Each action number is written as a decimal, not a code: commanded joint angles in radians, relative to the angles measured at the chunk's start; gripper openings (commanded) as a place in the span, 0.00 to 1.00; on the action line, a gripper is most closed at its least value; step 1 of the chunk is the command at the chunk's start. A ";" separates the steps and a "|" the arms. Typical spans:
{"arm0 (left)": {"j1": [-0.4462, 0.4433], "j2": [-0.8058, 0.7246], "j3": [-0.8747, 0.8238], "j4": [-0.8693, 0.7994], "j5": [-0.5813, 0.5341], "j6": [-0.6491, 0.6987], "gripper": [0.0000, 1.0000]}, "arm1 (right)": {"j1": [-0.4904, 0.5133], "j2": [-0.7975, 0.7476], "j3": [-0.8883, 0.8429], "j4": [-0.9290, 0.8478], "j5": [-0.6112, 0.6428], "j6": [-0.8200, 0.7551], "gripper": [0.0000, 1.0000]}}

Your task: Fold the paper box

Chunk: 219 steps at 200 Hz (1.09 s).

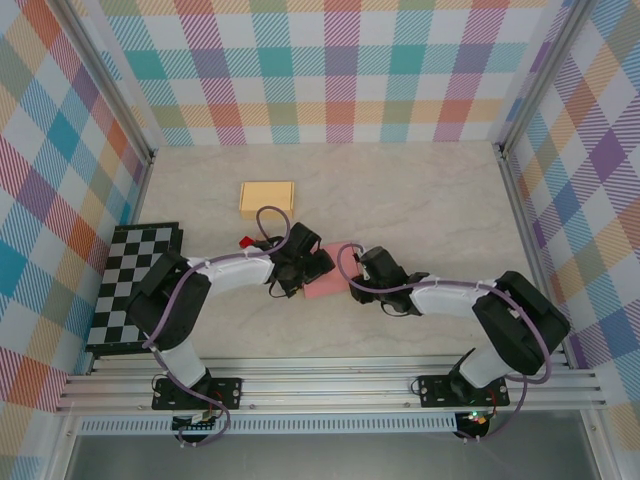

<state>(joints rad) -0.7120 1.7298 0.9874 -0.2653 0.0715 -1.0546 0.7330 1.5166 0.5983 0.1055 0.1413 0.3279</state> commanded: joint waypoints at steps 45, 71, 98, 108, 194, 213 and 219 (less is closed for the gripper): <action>-0.029 0.087 -0.027 -0.128 0.082 0.063 0.91 | -0.054 0.132 -0.007 0.189 -0.018 -0.065 0.30; -0.030 0.087 -0.014 -0.134 0.104 0.067 0.91 | -0.061 0.115 0.000 0.172 -0.004 -0.065 0.31; -0.030 0.050 0.033 -0.196 0.066 0.096 0.91 | -0.089 0.064 0.006 0.122 -0.001 -0.057 0.37; -0.030 0.035 0.050 -0.222 0.052 0.108 0.92 | -0.105 0.046 0.014 0.094 -0.012 -0.062 0.37; 0.022 -0.123 0.233 -0.421 -0.039 0.324 0.92 | -0.204 -0.083 0.162 -0.317 -0.150 0.113 0.38; 0.077 -0.116 0.294 -0.396 0.036 0.460 0.91 | -0.204 -0.052 0.223 -0.454 -0.271 0.270 0.21; 0.098 -0.101 0.315 -0.375 0.078 0.507 0.91 | -0.203 -0.041 0.227 -0.478 -0.295 0.332 0.21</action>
<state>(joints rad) -0.6830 1.6371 1.2243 -0.6334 0.0635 -0.7490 0.5308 1.4517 0.7670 -0.1619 -0.0025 0.4335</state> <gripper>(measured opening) 0.914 0.236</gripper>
